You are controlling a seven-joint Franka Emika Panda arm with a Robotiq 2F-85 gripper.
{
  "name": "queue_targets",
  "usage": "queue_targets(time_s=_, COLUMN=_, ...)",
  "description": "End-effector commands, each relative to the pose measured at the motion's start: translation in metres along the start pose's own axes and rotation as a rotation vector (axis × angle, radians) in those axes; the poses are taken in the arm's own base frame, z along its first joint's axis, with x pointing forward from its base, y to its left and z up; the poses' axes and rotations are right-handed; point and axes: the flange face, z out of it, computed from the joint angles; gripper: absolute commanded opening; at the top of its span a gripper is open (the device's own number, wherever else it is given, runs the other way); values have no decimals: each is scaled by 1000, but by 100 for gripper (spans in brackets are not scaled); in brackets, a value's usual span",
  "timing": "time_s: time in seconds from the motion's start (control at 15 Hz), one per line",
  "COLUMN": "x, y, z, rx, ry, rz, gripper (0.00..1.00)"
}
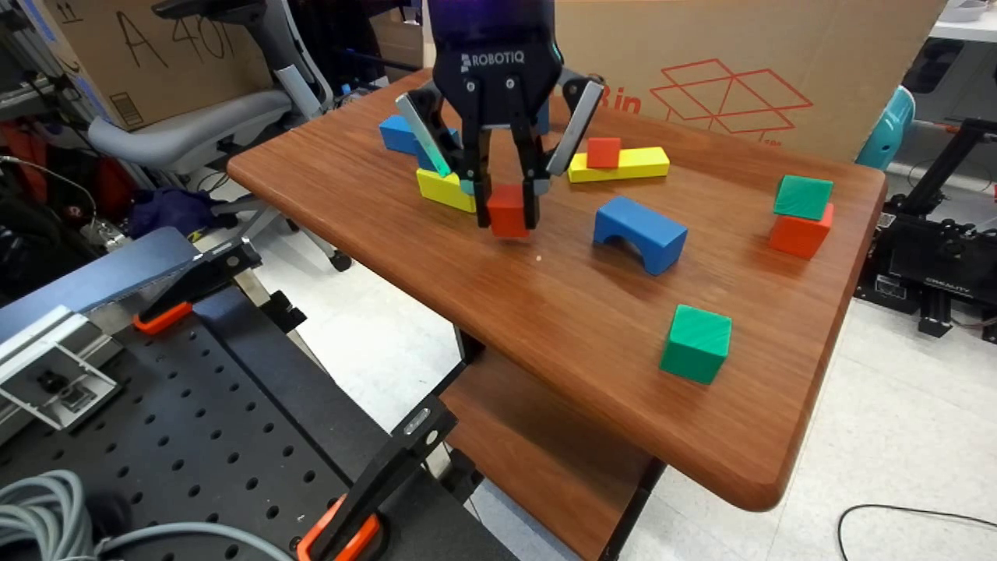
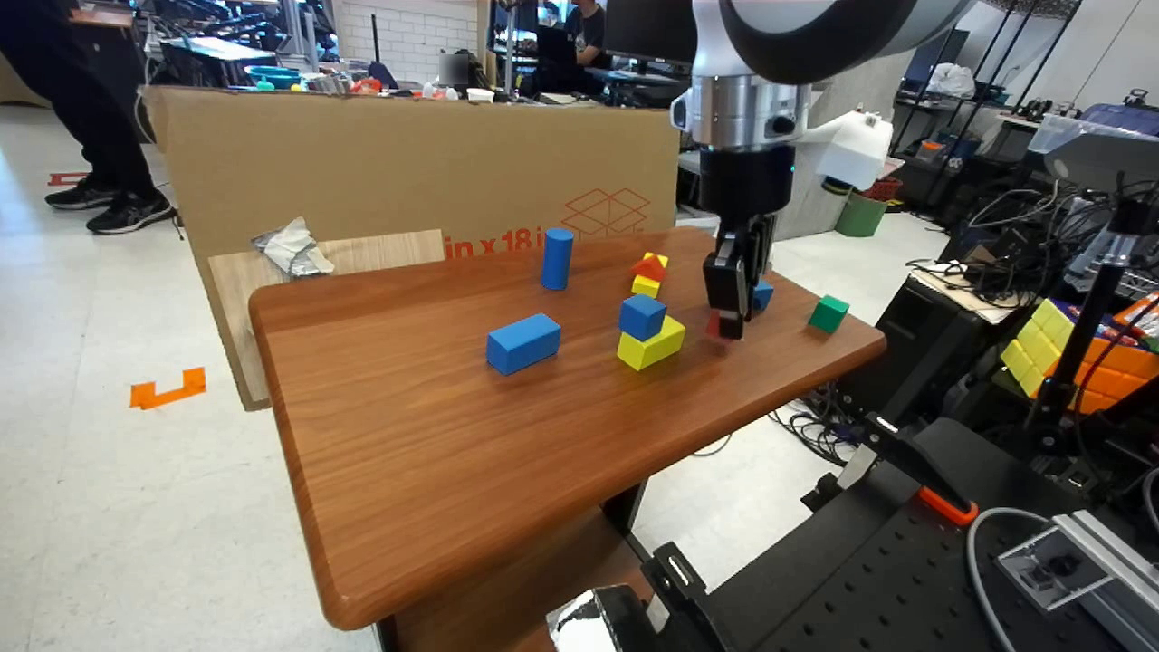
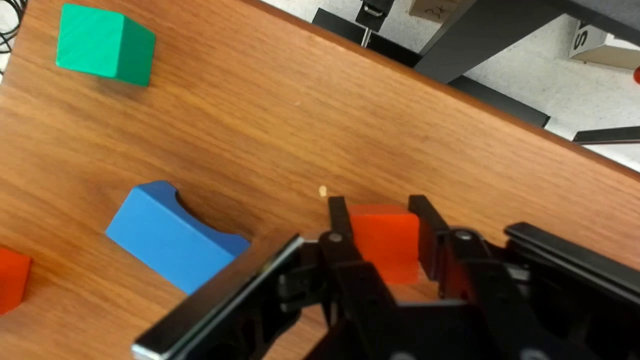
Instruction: Pick up the orange object from the table and put it on the blue object
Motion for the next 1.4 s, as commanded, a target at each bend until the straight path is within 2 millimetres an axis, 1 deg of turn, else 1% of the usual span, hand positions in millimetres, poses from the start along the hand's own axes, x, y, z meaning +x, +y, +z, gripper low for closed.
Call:
queue_targets(time_s=0.0, x=-2, y=6, z=-42, rx=35, ry=42, rz=69, gripper=9)
queue_targets(time_s=0.27, x=2, y=6, z=-99, rx=95, ry=100, rz=148, gripper=9)
queue_targets(time_s=0.4, x=8, y=2, z=-131, rx=125, ry=145, rz=168, gripper=9)
queue_targets(time_s=0.53, x=18, y=-3, z=-160, rx=150, ry=196, rz=187, gripper=9)
queue_targets(time_s=0.67, x=32, y=-9, z=-183, rx=175, ry=251, rz=201, gripper=9)
queue_targets(time_s=0.8, x=48, y=-14, z=-197, rx=187, ry=291, rz=224, gripper=9)
queue_targets(time_s=1.0, x=69, y=-15, z=-207, rx=194, ry=318, rz=280, gripper=9)
queue_targets(time_s=1.2, x=89, y=-8, z=-205, rx=204, ry=304, rz=344, gripper=9)
queue_targets(time_s=1.33, x=99, y=-3, z=-199, rx=210, ry=288, rz=376, gripper=9)
